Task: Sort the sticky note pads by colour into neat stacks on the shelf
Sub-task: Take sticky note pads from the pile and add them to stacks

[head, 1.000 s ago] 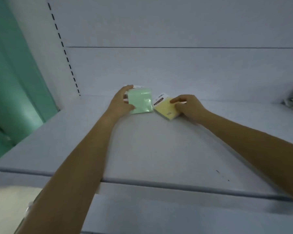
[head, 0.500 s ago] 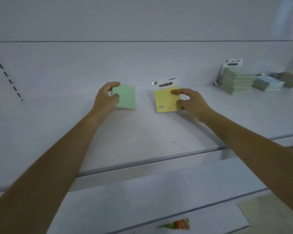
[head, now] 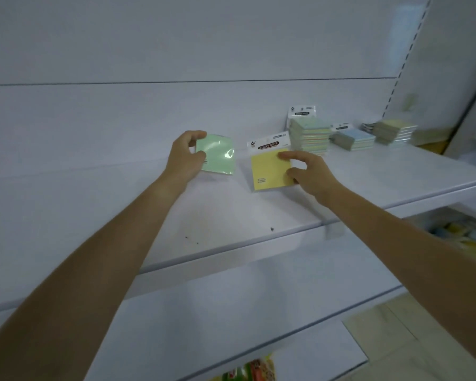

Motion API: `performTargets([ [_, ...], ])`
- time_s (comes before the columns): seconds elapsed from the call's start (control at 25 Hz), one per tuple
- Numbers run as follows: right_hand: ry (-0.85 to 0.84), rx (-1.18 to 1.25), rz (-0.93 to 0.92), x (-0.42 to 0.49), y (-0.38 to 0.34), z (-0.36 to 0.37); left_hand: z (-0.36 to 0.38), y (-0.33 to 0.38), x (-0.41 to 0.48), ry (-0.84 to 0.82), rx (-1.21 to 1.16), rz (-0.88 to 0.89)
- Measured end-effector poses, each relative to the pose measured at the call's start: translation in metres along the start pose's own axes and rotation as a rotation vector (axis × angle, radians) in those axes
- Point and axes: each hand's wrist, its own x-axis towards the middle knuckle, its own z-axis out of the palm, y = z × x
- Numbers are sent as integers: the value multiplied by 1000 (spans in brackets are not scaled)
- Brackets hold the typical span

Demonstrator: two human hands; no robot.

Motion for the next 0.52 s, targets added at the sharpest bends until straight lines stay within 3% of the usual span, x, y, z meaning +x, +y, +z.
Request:
performTargets([
  [0.52,-8,54,8,35,72,-168,178,64,0,172,-45,-68],
])
